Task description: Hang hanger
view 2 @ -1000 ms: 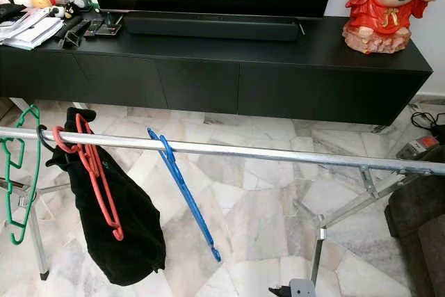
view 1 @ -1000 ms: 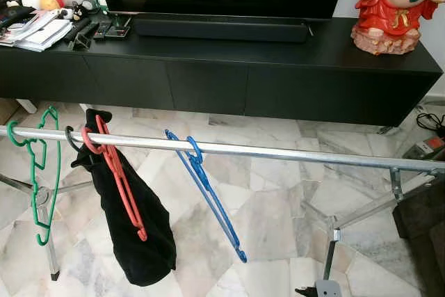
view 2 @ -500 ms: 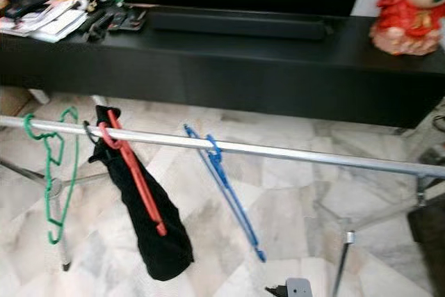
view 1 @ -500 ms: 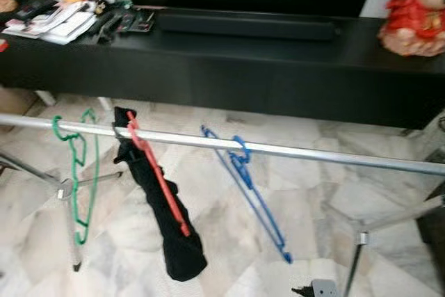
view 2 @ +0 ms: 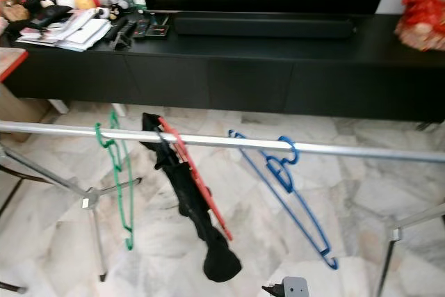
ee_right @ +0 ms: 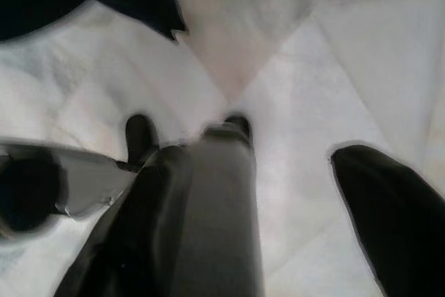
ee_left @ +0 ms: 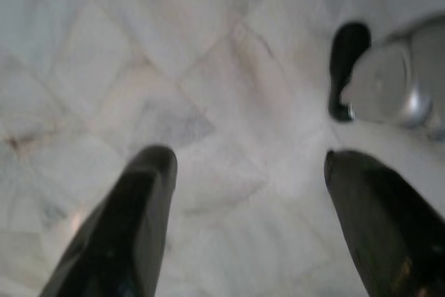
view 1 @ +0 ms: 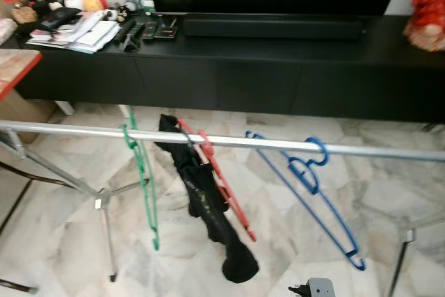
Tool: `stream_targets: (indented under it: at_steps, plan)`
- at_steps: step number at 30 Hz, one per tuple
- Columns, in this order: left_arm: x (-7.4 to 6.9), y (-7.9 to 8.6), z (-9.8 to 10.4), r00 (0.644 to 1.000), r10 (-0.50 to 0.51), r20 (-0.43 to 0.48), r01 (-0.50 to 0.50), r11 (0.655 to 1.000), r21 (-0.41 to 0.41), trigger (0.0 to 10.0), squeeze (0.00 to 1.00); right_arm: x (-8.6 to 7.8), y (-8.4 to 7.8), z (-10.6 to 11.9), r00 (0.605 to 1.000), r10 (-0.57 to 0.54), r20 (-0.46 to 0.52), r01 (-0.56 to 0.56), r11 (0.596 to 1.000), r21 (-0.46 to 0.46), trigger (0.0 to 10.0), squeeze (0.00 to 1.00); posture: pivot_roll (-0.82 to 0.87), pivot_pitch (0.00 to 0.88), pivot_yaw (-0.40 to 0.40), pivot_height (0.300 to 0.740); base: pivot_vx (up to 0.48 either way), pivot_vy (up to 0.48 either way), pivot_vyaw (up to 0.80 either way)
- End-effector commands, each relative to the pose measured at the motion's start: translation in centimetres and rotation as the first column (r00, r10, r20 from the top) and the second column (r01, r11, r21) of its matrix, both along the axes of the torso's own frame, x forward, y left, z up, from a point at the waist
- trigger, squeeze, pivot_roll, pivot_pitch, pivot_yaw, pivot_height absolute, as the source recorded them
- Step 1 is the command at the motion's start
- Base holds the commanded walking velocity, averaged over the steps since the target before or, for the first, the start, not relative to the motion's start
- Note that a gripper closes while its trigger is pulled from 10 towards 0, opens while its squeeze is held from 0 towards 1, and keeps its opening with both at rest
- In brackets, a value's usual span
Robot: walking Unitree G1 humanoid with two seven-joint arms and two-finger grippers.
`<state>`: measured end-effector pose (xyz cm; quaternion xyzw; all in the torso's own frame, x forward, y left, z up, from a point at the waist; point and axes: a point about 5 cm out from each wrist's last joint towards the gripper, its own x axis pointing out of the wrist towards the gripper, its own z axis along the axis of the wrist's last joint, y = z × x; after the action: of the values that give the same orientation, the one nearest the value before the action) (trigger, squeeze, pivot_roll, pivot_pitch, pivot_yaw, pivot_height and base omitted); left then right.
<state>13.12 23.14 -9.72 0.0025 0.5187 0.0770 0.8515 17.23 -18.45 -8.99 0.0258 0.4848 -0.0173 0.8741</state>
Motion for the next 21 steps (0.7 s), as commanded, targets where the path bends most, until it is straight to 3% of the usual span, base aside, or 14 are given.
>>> stream_targets:
  at_steps: [1, 21]
  plan:
    - [-0.90, 0.63, -0.16, 0.999, -0.015, -0.038, 0.016, 1.000, 0.021, 10.0, 0.00, -1.00, 0.40, -0.50, 0.999, -0.007, -0.039, 0.008, 1.000, 0.016, 10.0, 0.00, -0.05, 0.211, 0.040, 0.740, 0.000, 0.000, 0.00]
    - [-0.97, 0.68, -0.14, 0.999, -0.019, -0.028, 0.019, 1.000, 0.004, 10.0, 0.00, -1.04, 0.34, -0.51, 0.999, -0.008, -0.039, 0.008, 1.000, 0.014, 10.0, 0.00, -0.05, 0.214, 0.035, 0.740, 0.000, 0.000, 0.00]
